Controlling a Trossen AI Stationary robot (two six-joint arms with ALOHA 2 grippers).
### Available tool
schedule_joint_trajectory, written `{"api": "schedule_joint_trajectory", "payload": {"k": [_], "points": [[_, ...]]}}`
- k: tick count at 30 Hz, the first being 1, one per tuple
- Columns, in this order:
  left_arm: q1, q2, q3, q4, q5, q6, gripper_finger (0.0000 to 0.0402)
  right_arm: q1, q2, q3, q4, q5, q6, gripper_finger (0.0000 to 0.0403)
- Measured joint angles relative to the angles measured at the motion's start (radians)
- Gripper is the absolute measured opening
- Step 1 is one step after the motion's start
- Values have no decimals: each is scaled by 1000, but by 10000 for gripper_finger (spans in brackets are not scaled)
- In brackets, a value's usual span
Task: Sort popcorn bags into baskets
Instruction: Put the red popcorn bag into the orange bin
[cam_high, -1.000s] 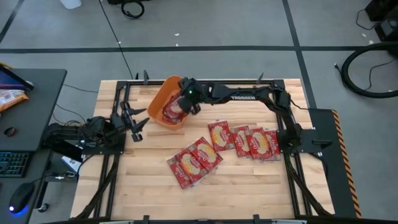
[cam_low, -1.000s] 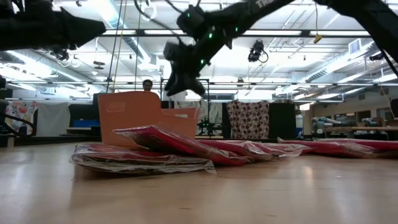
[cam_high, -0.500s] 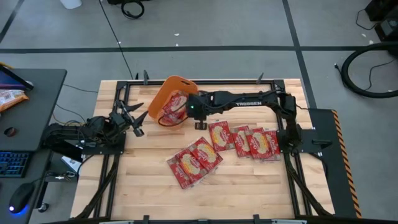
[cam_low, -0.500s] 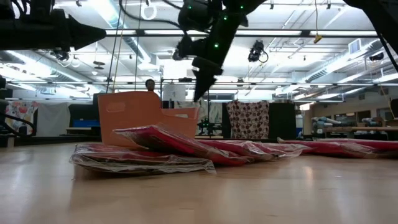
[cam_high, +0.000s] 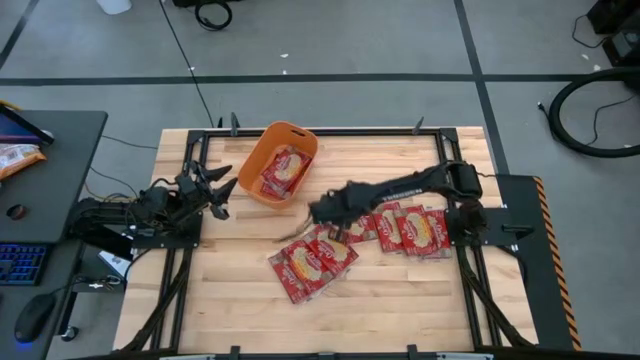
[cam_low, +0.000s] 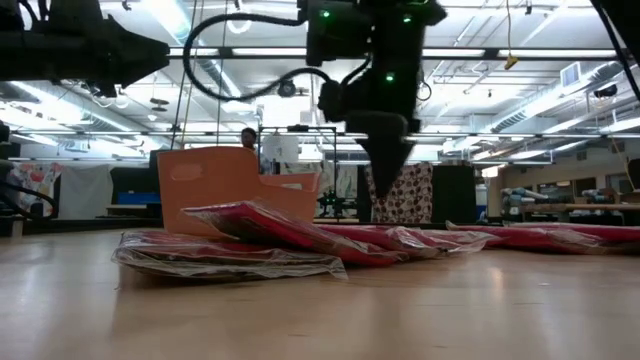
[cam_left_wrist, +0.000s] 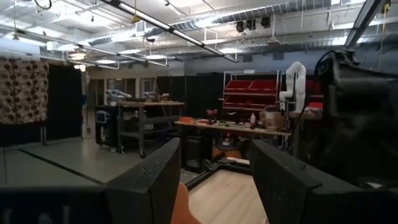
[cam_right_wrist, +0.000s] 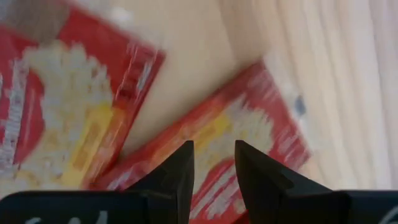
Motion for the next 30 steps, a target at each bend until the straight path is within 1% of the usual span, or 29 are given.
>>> {"api": "schedule_joint_trajectory", "payload": {"k": [3,6,10,13,17,20,23,25,28,30], "points": [[0,0,0,-19,2,-19,194,50,-1,-16,-1,25,103,121],[0,0,0,-45,21,-57,194,91,-1,-19,-44,60,205,121],[0,0,0,-56,73,-107,194,125,-1,-40,-120,109,303,121],[0,0,0,-64,116,-130,194,131,-26,-80,-144,109,354,121],[0,4,0,-70,138,-140,194,130,-105,-159,-93,97,374,122],[0,4,0,-71,137,-133,194,126,-197,-265,-27,121,395,127],[0,4,0,-72,137,-130,194,99,-287,-390,100,123,391,135],[0,4,0,-71,136,-125,194,82,-325,-450,188,119,351,143],[0,4,0,-71,130,-122,194,72,-345,-484,282,109,295,163],[0,4,0,-71,129,-116,194,71,-339,-469,285,108,279,180]]}}
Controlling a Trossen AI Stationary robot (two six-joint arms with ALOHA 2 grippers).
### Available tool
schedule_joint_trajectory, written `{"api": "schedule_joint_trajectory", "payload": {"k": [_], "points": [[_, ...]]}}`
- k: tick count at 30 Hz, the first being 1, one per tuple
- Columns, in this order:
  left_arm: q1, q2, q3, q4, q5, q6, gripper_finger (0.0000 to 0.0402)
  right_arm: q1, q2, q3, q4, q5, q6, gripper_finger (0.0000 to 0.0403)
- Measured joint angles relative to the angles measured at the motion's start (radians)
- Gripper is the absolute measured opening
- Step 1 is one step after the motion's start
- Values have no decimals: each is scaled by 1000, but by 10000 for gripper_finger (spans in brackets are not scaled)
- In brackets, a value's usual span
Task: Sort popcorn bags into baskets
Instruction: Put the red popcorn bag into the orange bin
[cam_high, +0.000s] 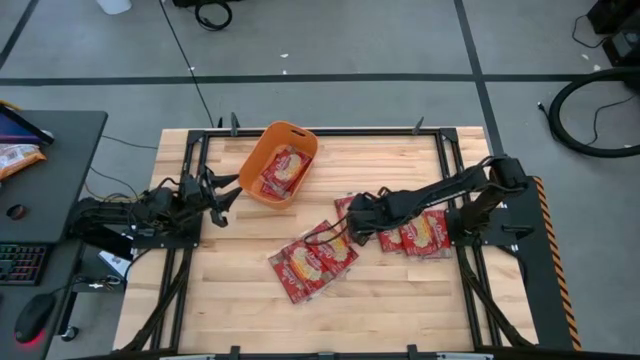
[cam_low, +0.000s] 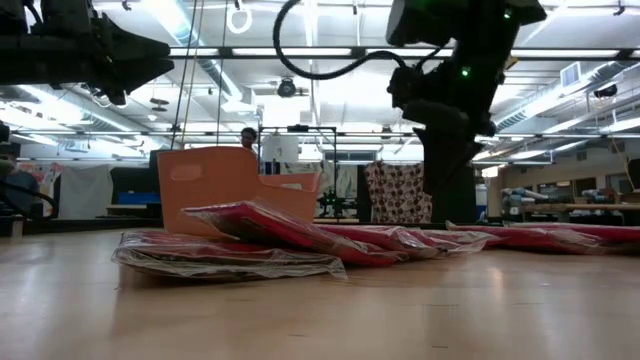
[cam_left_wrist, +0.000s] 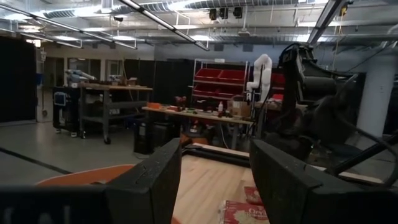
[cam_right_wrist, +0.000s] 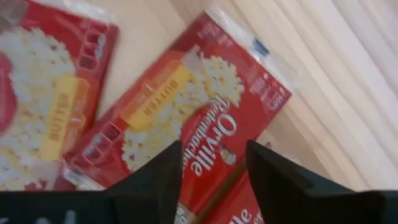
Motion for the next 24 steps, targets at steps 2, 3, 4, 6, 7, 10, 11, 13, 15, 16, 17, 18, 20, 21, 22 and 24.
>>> {"api": "schedule_joint_trajectory", "payload": {"k": [2,3,4,6,7,10,11,13,15,16,17,18,20,21,22,24], "points": [[0,0,0,0,0,6,194,1,20,34,0,1,-8,200],[0,0,0,0,0,8,194,3,34,50,1,1,-9,209],[0,0,0,0,0,9,194,5,49,67,-3,3,-9,217],[0,0,0,2,0,9,194,13,90,107,-13,15,-9,231],[0,0,0,3,0,9,194,15,110,129,-22,26,-8,234],[0,0,0,3,0,8,194,16,171,199,-46,58,-4,237],[0,0,0,3,0,5,194,15,189,220,-50,61,0,237],[0,0,0,2,0,3,194,14,218,250,-68,60,29,237],[0,0,0,2,0,3,194,12,240,269,-75,53,60,238],[0,0,0,2,0,3,194,9,246,274,-86,49,71,238],[0,0,0,1,0,4,194,4,253,274,-96,40,85,238],[0,0,0,1,0,4,194,-2,258,274,-100,34,101,238],[0,0,0,1,0,4,194,-13,263,273,-104,29,120,238],[0,0,0,1,0,4,194,-16,267,273,-101,31,122,238],[0,1,0,1,0,4,194,-18,272,273,-96,37,123,238],[0,1,0,3,0,4,194,-14,285,272,-96,40,123,238]]}}
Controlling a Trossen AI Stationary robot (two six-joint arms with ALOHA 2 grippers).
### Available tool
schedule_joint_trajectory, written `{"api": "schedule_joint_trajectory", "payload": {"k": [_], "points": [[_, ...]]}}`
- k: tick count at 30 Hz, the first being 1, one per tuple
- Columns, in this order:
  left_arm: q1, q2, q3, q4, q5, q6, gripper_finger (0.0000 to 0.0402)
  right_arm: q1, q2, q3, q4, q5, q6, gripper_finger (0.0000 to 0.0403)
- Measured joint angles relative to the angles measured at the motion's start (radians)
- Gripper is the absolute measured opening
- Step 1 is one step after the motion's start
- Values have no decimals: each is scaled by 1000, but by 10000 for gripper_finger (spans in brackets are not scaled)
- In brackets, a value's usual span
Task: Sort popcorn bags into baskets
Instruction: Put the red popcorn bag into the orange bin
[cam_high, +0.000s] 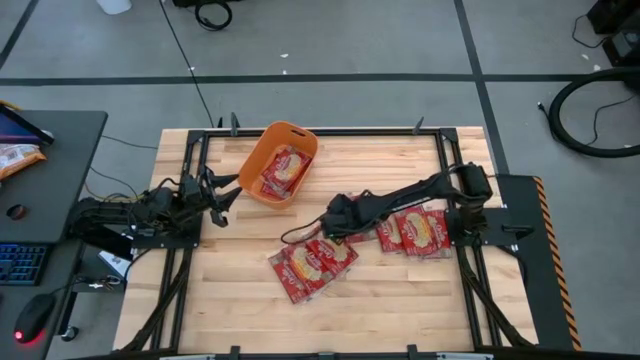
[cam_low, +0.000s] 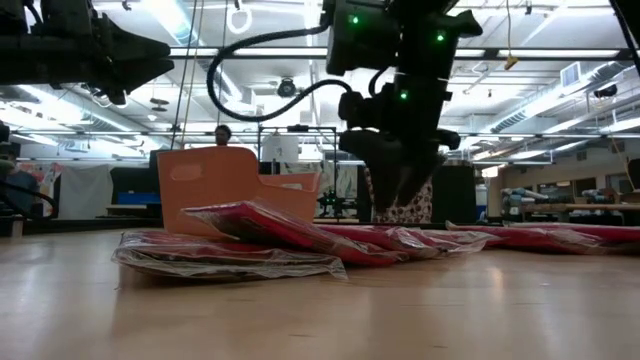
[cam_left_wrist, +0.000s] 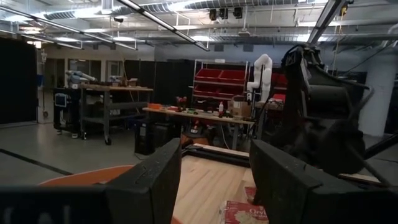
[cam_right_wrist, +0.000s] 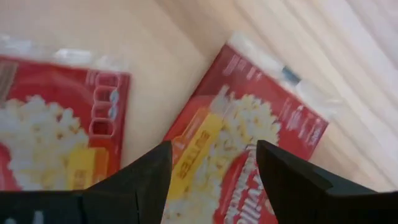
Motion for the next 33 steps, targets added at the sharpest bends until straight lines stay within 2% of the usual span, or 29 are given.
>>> {"api": "schedule_joint_trajectory", "payload": {"k": [7,14,19,25,33], "points": [[0,0,0,3,0,1,194,-2,59,0,64,16,-2,238],[0,0,0,-3,0,2,194,0,91,-1,63,-18,-2,238],[0,0,0,-3,0,3,194,1,109,4,49,-31,-35,221],[0,0,0,-3,3,4,194,1,114,4,60,-55,-66,156],[0,0,0,-4,3,5,194,18,115,3,91,-101,-203,16]]}}
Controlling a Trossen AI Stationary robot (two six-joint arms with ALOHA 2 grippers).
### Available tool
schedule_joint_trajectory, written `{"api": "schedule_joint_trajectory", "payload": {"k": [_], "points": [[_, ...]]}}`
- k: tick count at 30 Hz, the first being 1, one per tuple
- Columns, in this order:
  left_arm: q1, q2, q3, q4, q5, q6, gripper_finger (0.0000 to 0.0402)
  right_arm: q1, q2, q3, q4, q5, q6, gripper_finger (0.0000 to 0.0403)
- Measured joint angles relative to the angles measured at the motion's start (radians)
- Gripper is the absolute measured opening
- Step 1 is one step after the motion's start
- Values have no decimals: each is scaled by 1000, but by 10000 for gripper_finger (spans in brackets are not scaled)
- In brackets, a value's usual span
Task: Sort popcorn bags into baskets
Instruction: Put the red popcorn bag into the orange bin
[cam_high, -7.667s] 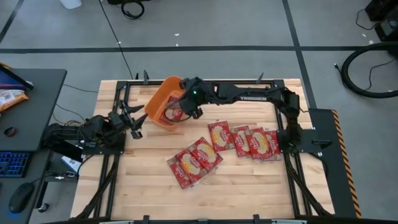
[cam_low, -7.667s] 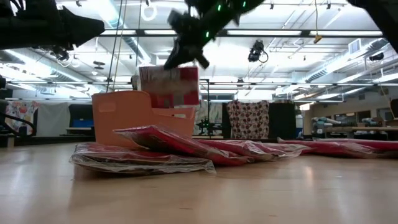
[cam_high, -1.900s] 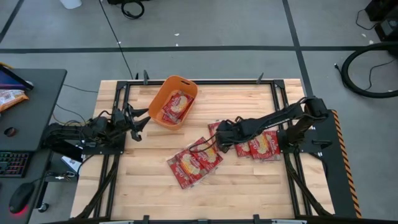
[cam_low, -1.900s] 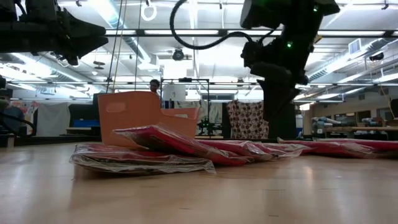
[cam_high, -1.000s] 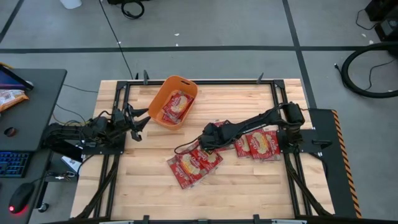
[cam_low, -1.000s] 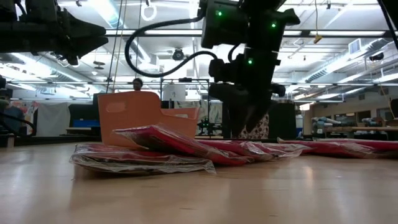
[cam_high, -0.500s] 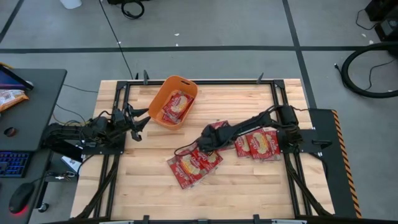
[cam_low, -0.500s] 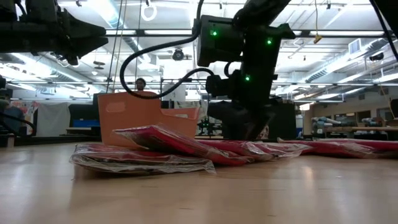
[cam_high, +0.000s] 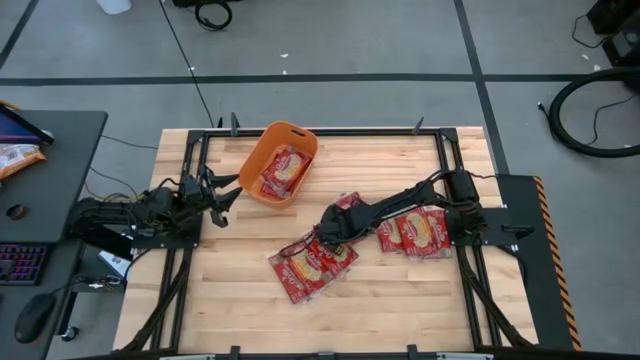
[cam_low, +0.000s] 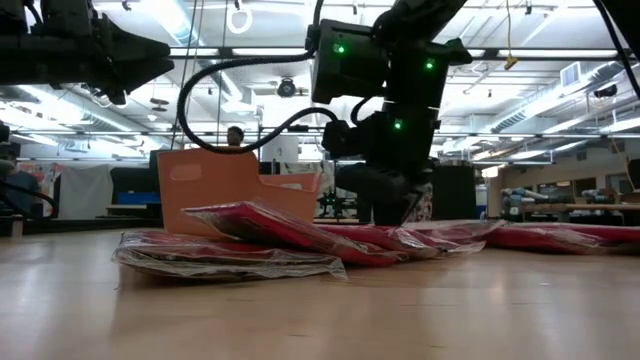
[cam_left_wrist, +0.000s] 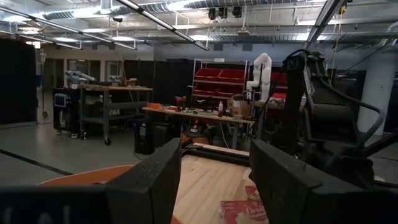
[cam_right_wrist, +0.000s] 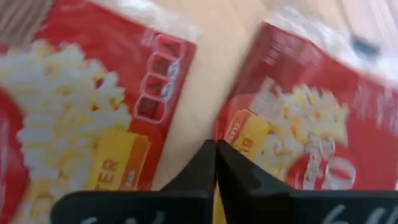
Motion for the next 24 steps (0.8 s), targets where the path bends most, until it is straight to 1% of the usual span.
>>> {"api": "schedule_joint_trajectory", "payload": {"k": [1,6,12,17,18,21,24], "points": [[0,0,0,0,0,0,194,3,-2,5,0,2,-30,9],[0,0,0,0,0,0,194,19,6,65,-64,3,-107,9],[0,0,0,0,4,0,194,31,4,156,-119,1,-283,5],[0,0,0,-14,15,20,194,22,4,207,-124,85,-465,3],[0,-1,3,-32,16,24,194,16,4,216,-123,104,-499,3],[0,1,50,-177,16,8,194,-6,3,251,-121,149,-598,2],[0,-1,92,-252,15,0,194,-27,2,283,-106,164,-704,2]]}}
